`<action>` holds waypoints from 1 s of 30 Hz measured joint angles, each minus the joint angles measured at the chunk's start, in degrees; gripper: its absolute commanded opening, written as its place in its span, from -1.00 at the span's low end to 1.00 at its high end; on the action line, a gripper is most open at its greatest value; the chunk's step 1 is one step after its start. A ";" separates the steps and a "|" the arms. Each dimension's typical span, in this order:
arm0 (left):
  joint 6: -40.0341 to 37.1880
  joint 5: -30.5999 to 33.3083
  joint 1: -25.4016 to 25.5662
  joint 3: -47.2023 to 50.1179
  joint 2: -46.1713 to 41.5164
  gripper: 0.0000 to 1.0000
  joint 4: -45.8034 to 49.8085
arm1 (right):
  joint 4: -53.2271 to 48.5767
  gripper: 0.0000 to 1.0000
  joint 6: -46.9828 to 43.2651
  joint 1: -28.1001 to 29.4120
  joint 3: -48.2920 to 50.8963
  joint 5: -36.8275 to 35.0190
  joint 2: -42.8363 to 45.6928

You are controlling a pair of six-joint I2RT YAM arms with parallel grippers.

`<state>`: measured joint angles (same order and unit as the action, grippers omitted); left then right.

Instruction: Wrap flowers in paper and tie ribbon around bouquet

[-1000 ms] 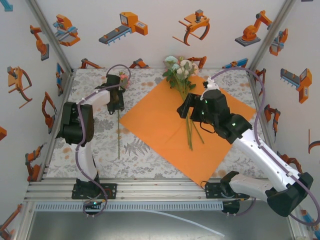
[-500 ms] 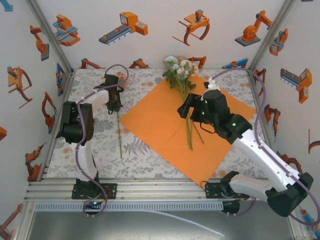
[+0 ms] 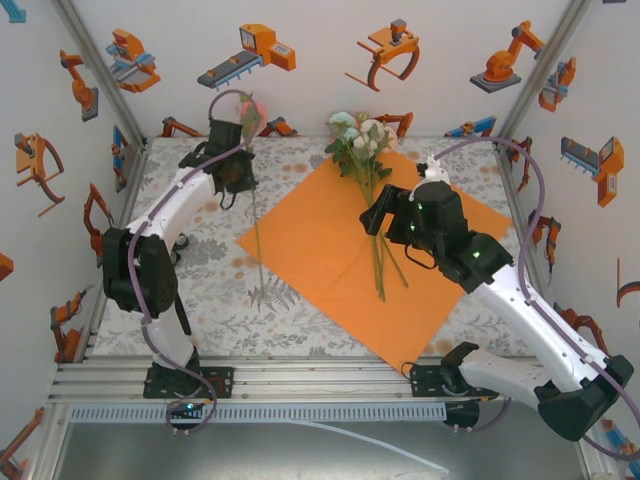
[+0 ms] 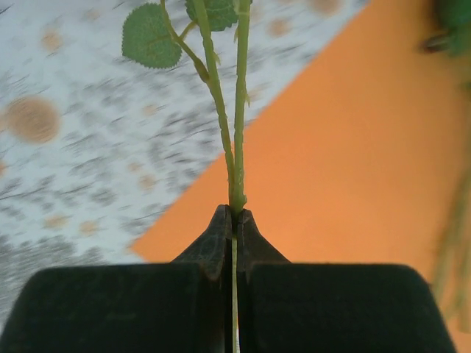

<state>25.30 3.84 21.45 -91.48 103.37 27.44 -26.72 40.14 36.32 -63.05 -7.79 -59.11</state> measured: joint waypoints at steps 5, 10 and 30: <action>8.59 0.90 9.81 -18.21 9.05 -1.00 -2.05 | 0.02 0.50 0.17 0.04 0.63 -0.83 0.79; 12.81 2.91 16.37 -40.59 27.08 -1.00 -3.61 | -0.31 0.51 0.17 0.04 2.34 -1.11 3.54; 18.32 -0.96 18.58 -53.75 50.25 -0.21 -7.80 | -1.57 0.51 -0.26 0.04 6.12 -1.53 5.44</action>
<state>43.62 2.87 40.03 -145.23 153.62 19.64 -28.29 39.88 36.36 -56.93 -9.32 -53.67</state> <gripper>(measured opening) 0.368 0.751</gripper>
